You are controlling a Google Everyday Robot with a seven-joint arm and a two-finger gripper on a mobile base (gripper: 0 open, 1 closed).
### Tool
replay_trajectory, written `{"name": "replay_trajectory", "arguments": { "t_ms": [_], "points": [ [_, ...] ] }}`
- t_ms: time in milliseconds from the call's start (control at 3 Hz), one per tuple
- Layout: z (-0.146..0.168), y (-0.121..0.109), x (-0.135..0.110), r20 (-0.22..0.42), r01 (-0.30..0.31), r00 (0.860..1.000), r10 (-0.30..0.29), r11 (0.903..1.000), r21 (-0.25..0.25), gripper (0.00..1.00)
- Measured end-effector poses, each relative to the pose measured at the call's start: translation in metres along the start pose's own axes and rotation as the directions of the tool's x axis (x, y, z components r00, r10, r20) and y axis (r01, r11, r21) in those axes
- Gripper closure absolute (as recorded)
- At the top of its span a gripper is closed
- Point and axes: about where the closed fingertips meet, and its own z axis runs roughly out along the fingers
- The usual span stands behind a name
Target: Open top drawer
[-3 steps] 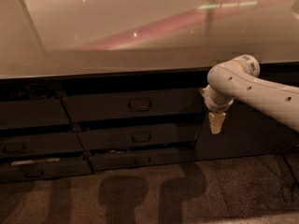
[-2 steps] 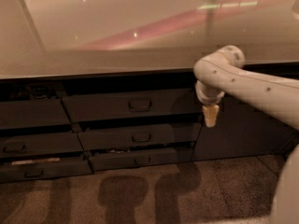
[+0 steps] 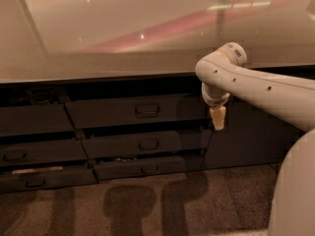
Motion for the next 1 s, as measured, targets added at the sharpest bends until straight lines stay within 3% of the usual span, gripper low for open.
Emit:
{"name": "replay_trajectory", "arguments": {
  "t_ms": [667, 1000],
  "points": [
    [0.0045, 0.0014, 0.0023, 0.120, 0.019, 0.993, -0.018, 0.9998, -0.003, 0.00],
    [0.0057, 0.0021, 0.0027, 0.206, 0.039, 0.978, -0.039, 0.9992, 0.005, 0.00]
  ]
}}
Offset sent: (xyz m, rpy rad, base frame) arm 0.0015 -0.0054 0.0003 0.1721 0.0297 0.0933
